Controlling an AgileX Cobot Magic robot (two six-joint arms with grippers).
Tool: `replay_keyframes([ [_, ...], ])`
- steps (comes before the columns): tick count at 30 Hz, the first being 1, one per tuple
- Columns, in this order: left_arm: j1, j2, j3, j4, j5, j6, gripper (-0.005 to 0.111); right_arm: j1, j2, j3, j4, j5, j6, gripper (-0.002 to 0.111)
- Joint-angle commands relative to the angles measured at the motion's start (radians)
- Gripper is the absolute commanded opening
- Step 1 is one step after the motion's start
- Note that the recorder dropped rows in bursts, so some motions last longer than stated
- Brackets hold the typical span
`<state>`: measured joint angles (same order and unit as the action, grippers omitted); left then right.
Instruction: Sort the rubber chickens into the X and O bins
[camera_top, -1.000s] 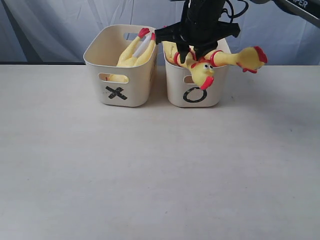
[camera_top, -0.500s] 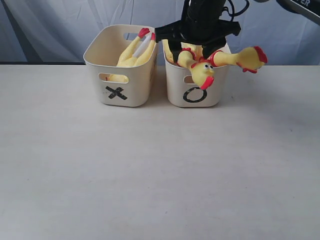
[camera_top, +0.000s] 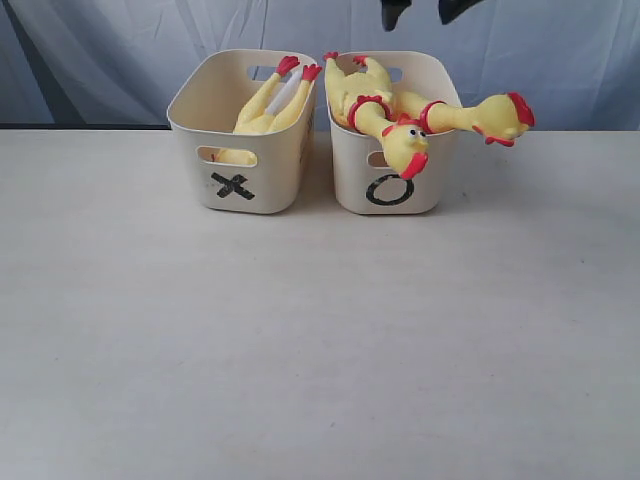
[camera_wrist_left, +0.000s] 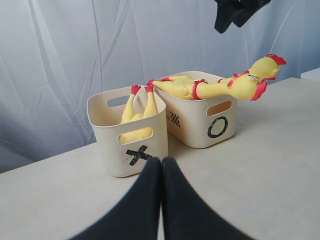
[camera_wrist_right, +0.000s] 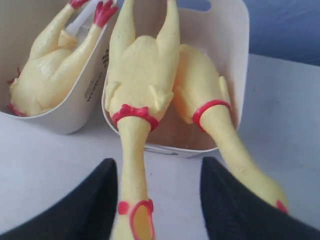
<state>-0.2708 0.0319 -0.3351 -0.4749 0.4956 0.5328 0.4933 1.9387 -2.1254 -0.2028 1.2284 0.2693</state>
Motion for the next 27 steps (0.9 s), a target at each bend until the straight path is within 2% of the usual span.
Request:
replay_keyframes([
  [1,-0.001,-0.008,0.006,-0.003,-0.003,0.002,0.0,-0.005,-0.074,0.0,-0.065,-0.007,-0.006,0.02],
  [3,-0.001,-0.008,0.006,-0.003,-0.003,0.002,0.0,-0.005,-0.106,0.002,-0.118,-0.007,-0.003,0.001],
  [4,-0.001,-0.008,0.006,-0.003,-0.003,0.002,0.0,-0.005,-0.121,0.007,-0.145,-0.007,0.01,0.0],
  [12,-0.001,-0.008,0.006,-0.003,-0.003,0.002,0.0,-0.005,-0.276,0.152,-0.296,-0.007,0.021,0.002],
  [23,-0.001,-0.008,0.006,-0.003,-0.003,0.002,0.0,-0.005,-0.601,0.528,-0.29,-0.007,0.019,0.002],
  [27,-0.001,-0.008,0.006,-0.003,-0.003,0.002,0.0,-0.005,-0.761,0.714,-0.206,-0.059,0.021,0.002],
])
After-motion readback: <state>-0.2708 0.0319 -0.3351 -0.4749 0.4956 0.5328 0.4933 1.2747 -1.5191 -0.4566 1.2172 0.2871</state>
